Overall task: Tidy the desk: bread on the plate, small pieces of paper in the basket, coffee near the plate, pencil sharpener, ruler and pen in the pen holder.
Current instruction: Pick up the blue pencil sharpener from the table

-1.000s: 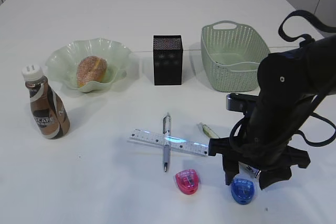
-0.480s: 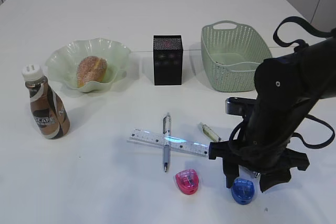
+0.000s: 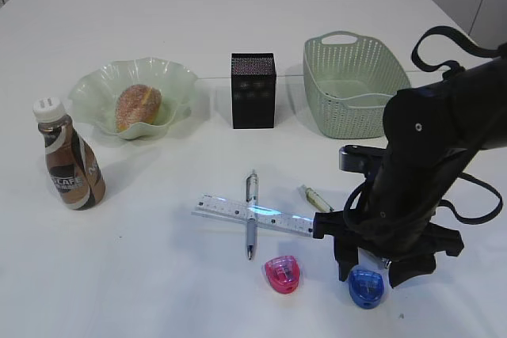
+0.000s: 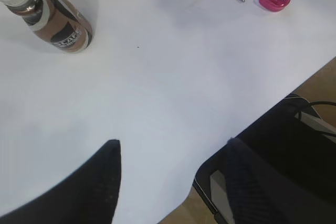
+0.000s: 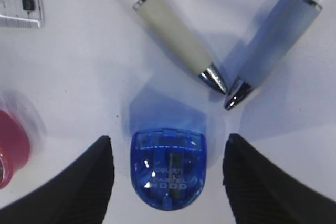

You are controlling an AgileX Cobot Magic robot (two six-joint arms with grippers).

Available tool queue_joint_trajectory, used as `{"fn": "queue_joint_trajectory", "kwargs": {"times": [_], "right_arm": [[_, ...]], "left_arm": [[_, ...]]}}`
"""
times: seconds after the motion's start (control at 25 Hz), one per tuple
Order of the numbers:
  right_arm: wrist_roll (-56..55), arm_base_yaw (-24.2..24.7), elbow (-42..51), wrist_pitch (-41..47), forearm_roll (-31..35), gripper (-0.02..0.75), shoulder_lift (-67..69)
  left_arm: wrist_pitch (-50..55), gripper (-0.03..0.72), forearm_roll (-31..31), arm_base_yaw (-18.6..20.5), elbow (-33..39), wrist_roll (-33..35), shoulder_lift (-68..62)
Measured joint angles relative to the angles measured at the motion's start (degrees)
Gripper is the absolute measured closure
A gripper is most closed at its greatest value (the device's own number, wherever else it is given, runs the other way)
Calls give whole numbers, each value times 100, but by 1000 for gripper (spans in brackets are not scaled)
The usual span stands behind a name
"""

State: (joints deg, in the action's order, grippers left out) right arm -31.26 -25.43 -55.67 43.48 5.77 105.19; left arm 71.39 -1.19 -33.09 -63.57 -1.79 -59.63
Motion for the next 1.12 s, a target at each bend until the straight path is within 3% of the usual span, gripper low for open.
{"fn": "queue_joint_trajectory", "kwargs": {"times": [1.12], "right_arm": [[-24, 0, 0, -113, 135, 225, 135]], "left_arm": [[0, 267, 0, 0, 0, 0, 0]]}}
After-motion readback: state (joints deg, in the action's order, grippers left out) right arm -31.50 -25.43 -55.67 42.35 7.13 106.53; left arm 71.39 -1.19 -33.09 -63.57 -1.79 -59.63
